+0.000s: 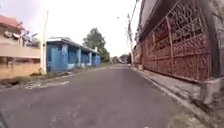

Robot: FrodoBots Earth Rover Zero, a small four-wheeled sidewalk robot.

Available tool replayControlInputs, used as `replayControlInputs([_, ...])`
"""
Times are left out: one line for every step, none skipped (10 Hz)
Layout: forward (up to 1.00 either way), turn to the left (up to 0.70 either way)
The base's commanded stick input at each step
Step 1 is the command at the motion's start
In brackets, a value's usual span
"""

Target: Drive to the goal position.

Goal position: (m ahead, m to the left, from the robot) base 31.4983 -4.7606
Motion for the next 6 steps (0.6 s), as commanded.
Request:
replayControlInputs([0.70, 0.00])
replayControlInputs([0.70, 0.00])
replayControlInputs([0.70, 0.00])
replayControlInputs([0.70, 0.00])
replayControlInputs([0.70, 0.09])
replayControlInputs([0.70, 0.26])
